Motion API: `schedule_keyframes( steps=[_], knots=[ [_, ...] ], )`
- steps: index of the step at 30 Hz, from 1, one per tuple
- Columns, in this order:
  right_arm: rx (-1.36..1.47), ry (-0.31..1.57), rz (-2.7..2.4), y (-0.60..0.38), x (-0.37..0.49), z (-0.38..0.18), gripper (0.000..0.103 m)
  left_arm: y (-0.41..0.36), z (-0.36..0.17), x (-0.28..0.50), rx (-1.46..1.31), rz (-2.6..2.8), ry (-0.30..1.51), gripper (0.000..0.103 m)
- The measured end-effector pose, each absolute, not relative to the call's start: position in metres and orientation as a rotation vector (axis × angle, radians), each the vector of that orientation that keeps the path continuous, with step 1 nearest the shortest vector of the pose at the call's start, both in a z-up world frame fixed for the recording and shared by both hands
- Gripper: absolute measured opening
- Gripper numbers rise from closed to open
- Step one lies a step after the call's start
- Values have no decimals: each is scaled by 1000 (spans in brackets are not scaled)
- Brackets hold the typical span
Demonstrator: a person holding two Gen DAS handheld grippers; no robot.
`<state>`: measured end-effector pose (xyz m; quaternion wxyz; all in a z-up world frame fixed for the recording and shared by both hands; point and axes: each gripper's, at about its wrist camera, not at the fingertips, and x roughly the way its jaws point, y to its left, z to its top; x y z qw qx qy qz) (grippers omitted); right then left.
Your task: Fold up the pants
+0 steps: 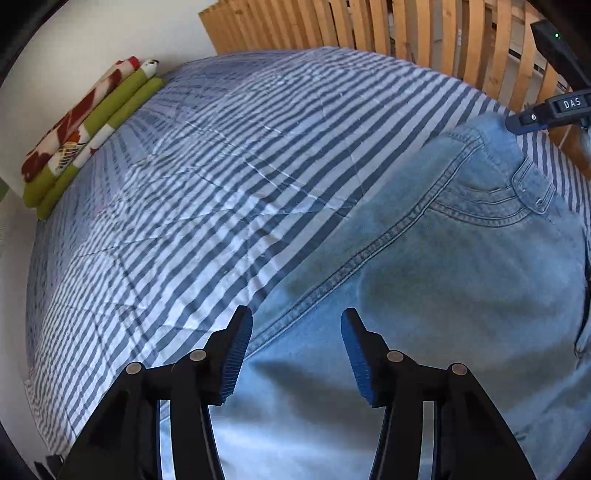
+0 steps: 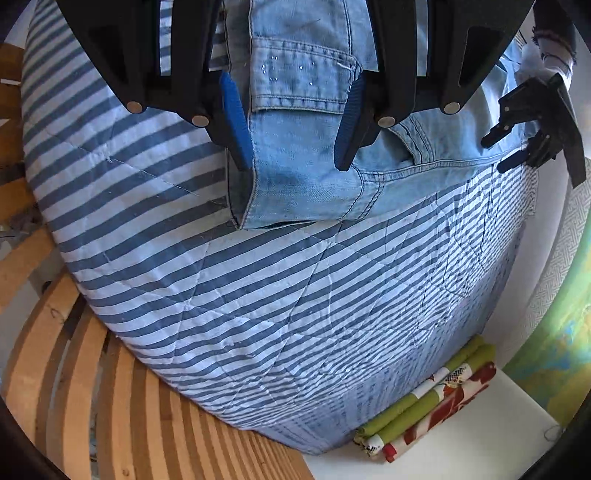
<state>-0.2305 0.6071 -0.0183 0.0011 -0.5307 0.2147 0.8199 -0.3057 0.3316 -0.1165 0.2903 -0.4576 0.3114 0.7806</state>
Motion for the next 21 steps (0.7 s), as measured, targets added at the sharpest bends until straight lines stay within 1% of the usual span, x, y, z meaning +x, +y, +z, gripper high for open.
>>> schedule_keyframes(
  steps=[5, 6, 7, 8, 11, 13, 15, 18, 21],
  knots=[
    [-1707, 628, 2593, 598, -235, -25, 42, 342, -139, -310, -1233, 2027, 847, 53],
    [-1721, 628, 2586, 598, -235, -28, 42, 343, -141, -309, -1231, 2016, 846, 43],
    [-1732, 640, 2585, 598, -232, -28, 42, 344, -144, -308, -1230, 2015, 853, 22],
    [-1744, 653, 2593, 599, -231, -29, 42, 344, -145, -307, -1237, 2019, 866, 15],
    [-1689, 574, 2598, 603, -226, -25, 41, 344, -147, -304, -1233, 2018, 877, 8],
    [-1645, 616, 2589, 616, -226, -24, 42, 344, -145, -303, -1222, 2030, 869, 5],
    [-1634, 713, 2587, 628, -226, -26, 43, 343, -144, -303, -1219, 2036, 864, 4],
    [-1653, 680, 2581, 626, -231, -31, 43, 342, -142, -304, -1219, 2047, 856, 4],
    [-1702, 685, 2617, 615, -232, -32, 42, 342, -139, -301, -1204, 2061, 867, 4]
  ],
)
